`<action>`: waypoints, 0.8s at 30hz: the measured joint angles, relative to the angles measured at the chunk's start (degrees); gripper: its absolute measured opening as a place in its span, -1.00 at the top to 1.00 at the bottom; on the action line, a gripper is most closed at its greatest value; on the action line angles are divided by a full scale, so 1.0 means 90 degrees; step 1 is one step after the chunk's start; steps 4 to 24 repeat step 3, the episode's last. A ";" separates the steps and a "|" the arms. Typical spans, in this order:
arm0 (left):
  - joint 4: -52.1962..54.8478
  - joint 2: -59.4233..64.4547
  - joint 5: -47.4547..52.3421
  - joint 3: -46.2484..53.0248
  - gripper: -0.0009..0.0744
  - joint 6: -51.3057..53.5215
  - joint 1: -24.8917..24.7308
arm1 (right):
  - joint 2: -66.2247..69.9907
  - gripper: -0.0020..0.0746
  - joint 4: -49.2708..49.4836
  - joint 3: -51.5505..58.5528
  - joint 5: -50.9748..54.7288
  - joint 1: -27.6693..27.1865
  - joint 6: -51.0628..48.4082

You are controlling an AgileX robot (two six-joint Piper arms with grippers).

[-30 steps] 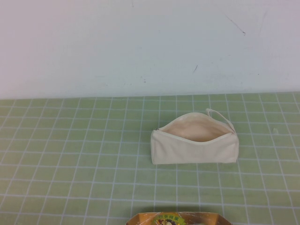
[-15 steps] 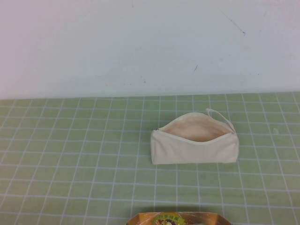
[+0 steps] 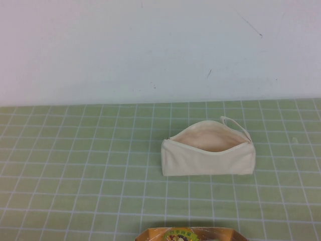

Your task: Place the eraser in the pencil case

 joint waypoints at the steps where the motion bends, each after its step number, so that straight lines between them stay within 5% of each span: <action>1: 0.0000 0.0000 0.0000 0.0000 0.98 0.0000 0.0000 | 0.0000 0.95 0.0000 0.0000 0.0000 0.0000 0.0000; 24: 0.0000 0.0000 0.0000 0.0000 0.98 0.0000 0.0000 | 0.0000 0.95 0.0000 0.0000 0.0000 0.0000 0.0000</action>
